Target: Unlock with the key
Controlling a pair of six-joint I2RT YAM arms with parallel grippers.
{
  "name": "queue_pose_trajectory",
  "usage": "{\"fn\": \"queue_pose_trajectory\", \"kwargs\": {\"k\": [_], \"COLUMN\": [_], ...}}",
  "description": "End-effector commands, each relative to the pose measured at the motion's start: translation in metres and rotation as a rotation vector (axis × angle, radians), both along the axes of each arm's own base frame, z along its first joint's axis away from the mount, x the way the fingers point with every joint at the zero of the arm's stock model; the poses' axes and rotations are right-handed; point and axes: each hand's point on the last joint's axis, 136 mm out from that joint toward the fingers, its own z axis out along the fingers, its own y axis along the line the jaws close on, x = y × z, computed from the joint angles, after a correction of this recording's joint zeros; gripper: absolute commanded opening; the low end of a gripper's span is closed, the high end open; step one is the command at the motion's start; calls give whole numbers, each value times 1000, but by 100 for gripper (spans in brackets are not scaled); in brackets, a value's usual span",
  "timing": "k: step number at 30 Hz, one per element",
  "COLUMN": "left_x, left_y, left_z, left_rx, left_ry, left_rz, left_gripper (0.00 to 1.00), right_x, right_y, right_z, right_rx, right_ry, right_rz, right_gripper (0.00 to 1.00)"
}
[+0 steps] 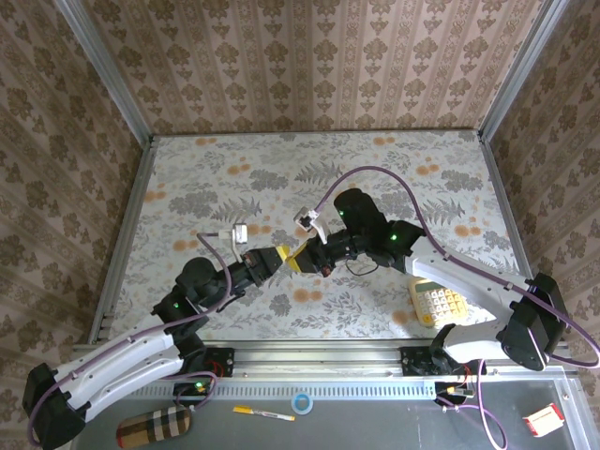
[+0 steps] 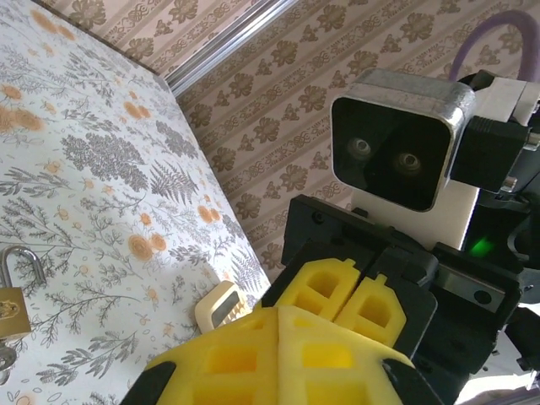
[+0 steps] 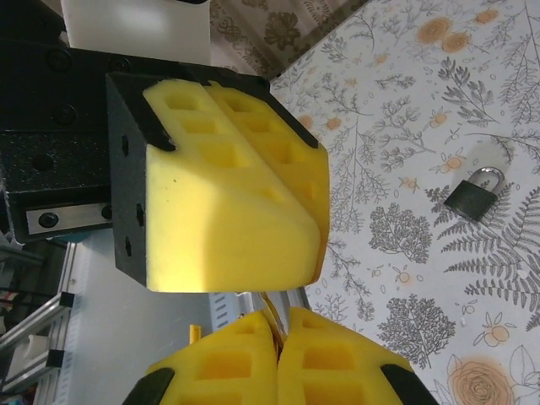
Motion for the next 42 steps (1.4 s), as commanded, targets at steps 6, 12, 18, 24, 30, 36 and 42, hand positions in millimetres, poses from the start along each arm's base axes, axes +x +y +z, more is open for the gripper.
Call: {"fn": "queue_pose_trajectory", "kwargs": {"k": [6,12,18,24,30,36,42], "left_x": [11,12,11,10,9,8,8], "left_y": [10,15,18,17,18,13,10], "left_z": [17,41,45,41,39,36,30], "left_rx": [-107,-201,-255,-265,-268,-266,-265], "left_ry": [-101,-179,-185,-179,-176,-171,-159], "left_rz": [142,199,217,223,230,222,223], "left_gripper": [0,0,0,0,0,0,0], "right_x": [8,13,15,17,17,17,16], "right_y": [4,7,5,5,3,2,2], "right_z": [32,34,36,41,43,48,50], "right_rx": [234,287,327,350,358,369,377], "right_ry": [35,45,42,34,32,23,21], "right_rz": [-55,-84,-106,-113,-118,-119,-115], "right_gripper": [56,57,53,37,22,17,17]}}
